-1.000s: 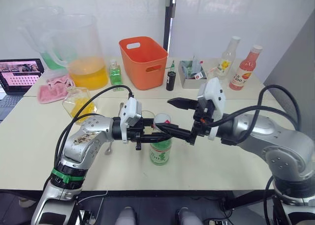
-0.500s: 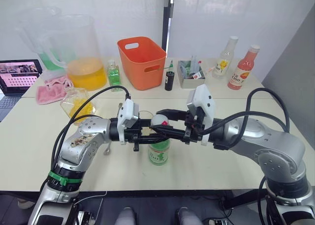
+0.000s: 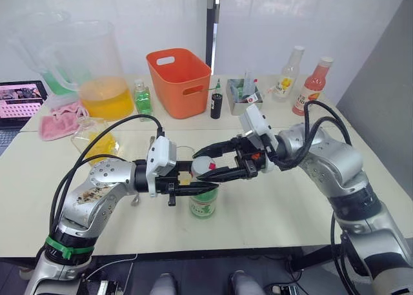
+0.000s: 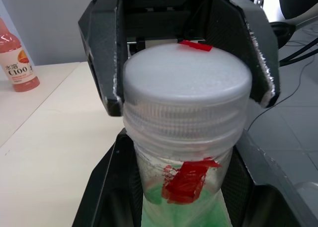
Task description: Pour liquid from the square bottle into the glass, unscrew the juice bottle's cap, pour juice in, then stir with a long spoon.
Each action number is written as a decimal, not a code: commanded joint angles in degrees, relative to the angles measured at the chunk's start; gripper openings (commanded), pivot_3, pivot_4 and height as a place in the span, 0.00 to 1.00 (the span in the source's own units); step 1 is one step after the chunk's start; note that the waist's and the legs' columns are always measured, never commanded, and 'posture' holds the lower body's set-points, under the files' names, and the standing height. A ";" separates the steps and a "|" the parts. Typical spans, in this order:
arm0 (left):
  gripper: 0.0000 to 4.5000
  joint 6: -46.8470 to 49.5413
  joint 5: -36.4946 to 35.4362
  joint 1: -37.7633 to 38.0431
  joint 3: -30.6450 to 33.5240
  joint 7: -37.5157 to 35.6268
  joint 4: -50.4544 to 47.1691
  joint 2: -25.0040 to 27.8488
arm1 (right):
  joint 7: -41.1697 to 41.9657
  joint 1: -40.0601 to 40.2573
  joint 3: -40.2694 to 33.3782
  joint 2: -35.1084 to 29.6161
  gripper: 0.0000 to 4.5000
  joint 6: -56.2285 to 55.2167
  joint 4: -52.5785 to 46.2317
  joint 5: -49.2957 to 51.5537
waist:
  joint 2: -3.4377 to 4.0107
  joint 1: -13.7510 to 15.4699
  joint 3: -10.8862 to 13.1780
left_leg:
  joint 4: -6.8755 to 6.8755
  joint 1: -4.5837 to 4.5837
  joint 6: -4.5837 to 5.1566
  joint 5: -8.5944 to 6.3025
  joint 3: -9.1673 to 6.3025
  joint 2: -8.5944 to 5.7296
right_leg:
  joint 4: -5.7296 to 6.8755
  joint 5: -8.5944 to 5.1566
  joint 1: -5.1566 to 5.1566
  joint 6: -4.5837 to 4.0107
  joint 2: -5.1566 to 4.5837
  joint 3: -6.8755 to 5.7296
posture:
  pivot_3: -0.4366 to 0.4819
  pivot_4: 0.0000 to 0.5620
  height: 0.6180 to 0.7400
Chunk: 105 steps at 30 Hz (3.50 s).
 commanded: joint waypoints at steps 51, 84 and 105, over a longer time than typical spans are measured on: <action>0.33 4.78 -2.27 -1.63 -3.65 0.45 4.30 -3.38 | -51.58 17.62 -17.68 5.24 0.95 30.46 -35.91 14.06 | 0.02 1.69 0.01 | 0.04 -0.10 0.00 -0.02 -0.01 -0.06 | -0.06 -0.26 0.00 -0.39 -0.09 -0.02 | 0.48 0.27 0.70; 0.32 6.56 -2.95 2.55 -0.68 3.66 -2.74 -0.01 | 14.49 -7.47 1.66 2.97 0.38 -4.23 8.24 -5.06 | 0.02 0.42 0.01 | -0.06 -0.08 0.12 -0.10 -0.02 -0.05 | -0.20 -0.07 0.03 0.05 -0.05 -0.04 | 0.48 0.27 0.70; 0.32 6.12 -3.23 2.24 -2.47 3.60 -1.03 -1.12 | -5.96 4.01 -15.04 1.21 1.00 12.50 -9.78 1.14 | 0.02 0.81 0.00 | -0.08 -0.05 0.08 -0.12 -0.04 -0.05 | -0.02 -0.12 -0.02 -0.01 -0.03 -0.05 | 0.48 0.27 0.70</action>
